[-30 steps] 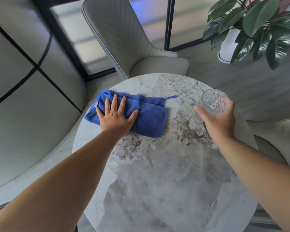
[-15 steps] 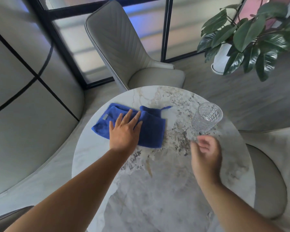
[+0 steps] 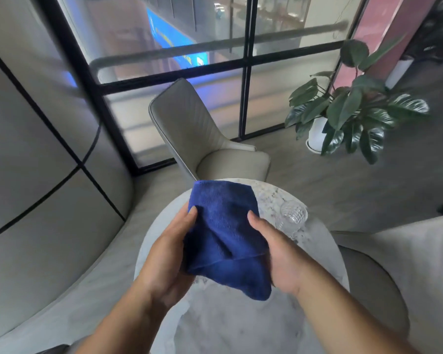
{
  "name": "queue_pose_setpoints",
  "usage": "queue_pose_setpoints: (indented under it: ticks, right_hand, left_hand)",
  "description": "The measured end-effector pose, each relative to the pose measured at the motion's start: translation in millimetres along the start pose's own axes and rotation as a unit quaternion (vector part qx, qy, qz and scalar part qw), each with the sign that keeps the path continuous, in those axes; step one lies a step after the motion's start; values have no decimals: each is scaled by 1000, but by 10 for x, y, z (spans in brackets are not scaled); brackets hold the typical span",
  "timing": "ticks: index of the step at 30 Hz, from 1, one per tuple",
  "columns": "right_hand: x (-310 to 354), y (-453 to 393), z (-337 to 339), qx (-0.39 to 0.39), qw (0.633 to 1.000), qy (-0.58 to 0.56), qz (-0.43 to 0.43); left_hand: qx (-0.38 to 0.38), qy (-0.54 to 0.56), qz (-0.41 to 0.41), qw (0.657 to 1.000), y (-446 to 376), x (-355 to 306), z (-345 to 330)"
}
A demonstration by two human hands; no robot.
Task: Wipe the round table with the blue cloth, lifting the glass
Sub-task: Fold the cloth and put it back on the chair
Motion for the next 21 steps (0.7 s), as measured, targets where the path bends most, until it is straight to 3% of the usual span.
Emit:
queue_pose_setpoints:
  ticks: [4, 7, 12, 14, 18, 21]
  right_hand:
    - [148, 523, -85, -107, 982, 94, 123]
    - [123, 837, 16, -244, 935, 180, 185]
    - [166, 1412, 230, -398, 864, 175, 255]
    - [216, 1594, 242, -423, 848, 165, 272]
    - [313, 1911, 176, -447, 817, 174, 321]
    - [342, 2027, 151, -449, 814, 153, 335]
  left_hand:
    - [-12, -28, 5, 1000, 241, -94, -54]
    - [-35, -83, 3, 996, 397, 0, -201]
    - [136, -127, -2, 983, 648, 84, -835]
    - [164, -170, -27, 971, 740, 118, -979]
    - [74, -286, -89, 951, 809, 76, -1059]
    - [56, -310, -123, 941, 775, -31, -1093]
Point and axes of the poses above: each hand's wrist, its own y-axis away from the middle knuckle, its own z-axis out of the back of the hand, x = y × z, the point moved 6 cm from there along -y, towards the middle knuckle, and after that the axes turned 11 degrees about -z, right-handed, at the moved point
